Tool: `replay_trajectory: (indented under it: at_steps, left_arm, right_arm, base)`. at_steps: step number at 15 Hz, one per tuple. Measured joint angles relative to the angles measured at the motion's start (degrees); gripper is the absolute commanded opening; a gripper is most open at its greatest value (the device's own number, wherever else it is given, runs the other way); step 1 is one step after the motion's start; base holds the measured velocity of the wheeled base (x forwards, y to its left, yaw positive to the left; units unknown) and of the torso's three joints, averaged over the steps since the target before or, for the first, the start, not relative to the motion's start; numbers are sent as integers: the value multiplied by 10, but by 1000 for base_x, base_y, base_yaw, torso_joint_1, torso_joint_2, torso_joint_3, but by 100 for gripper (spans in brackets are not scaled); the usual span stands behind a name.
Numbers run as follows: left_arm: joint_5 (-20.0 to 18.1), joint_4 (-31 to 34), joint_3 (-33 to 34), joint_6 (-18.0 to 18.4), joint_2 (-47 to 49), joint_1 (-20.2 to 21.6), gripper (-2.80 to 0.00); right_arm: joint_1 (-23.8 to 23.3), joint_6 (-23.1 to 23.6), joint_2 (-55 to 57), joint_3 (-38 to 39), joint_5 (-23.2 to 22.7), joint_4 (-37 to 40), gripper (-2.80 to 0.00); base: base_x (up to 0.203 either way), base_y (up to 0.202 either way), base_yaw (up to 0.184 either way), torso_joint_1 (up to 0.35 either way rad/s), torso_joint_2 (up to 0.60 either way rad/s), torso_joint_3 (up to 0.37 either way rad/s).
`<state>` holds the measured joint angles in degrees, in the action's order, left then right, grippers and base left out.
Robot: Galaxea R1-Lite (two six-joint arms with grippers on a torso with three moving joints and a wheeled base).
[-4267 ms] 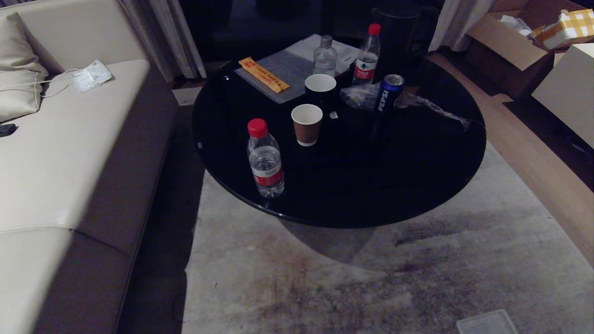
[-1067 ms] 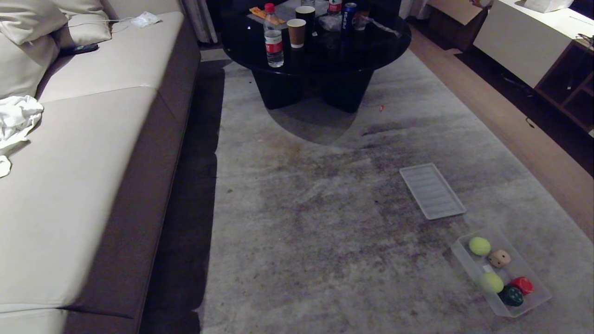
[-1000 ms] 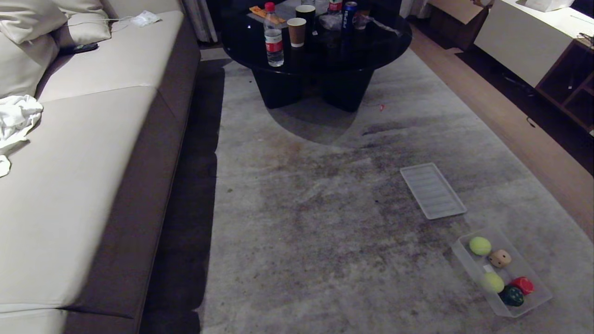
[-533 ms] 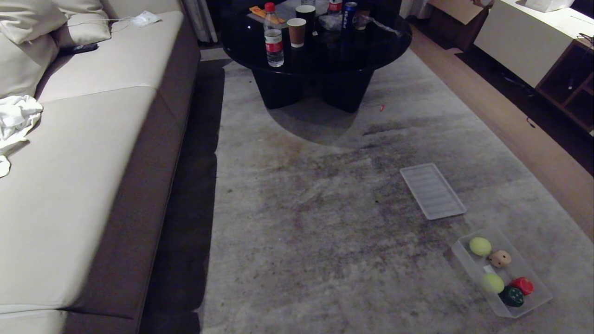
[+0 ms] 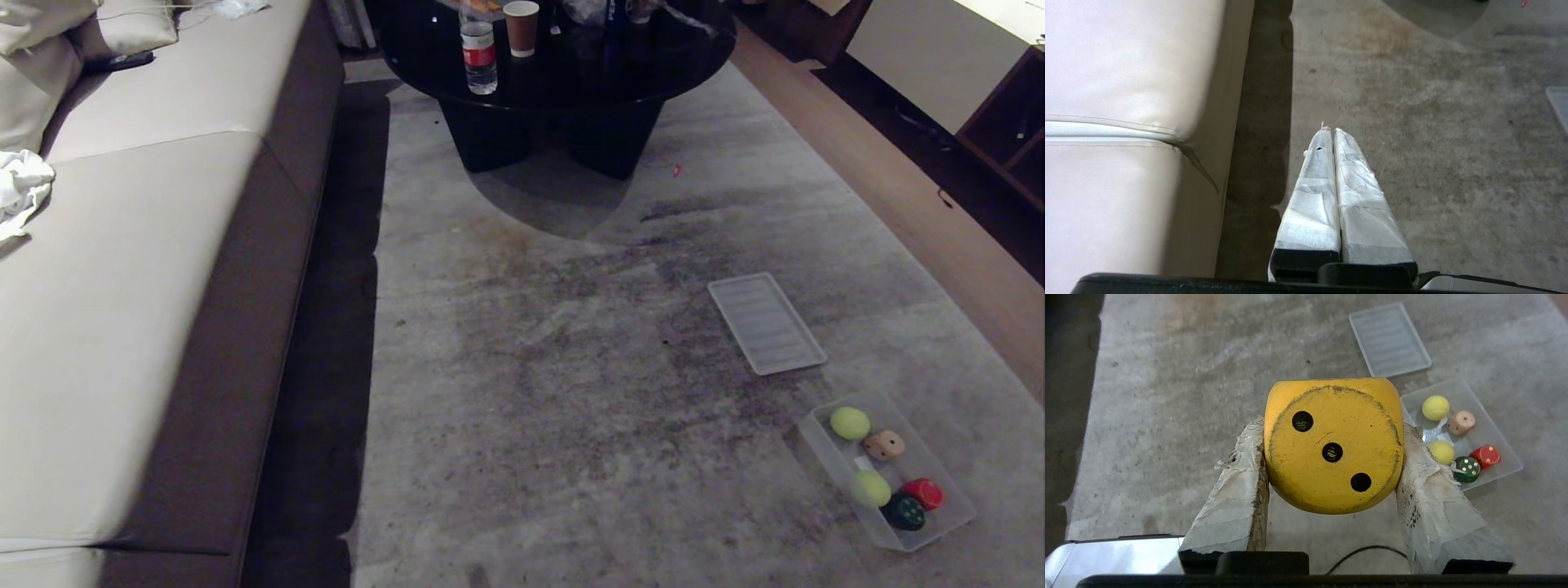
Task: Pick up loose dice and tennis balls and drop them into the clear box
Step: Put the toys in the box
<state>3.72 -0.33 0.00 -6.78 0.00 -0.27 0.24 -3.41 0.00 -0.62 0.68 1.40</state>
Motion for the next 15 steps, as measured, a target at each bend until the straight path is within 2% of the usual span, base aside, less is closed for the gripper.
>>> replay_trajectory:
  at_steps: [15]
  left_arm:
    - [0,0,0,-1,0,0,-280]
  right_arm:
    - [0,0,0,0,0,0,-280]
  base:
    - [0,0,0,2,2,-195]
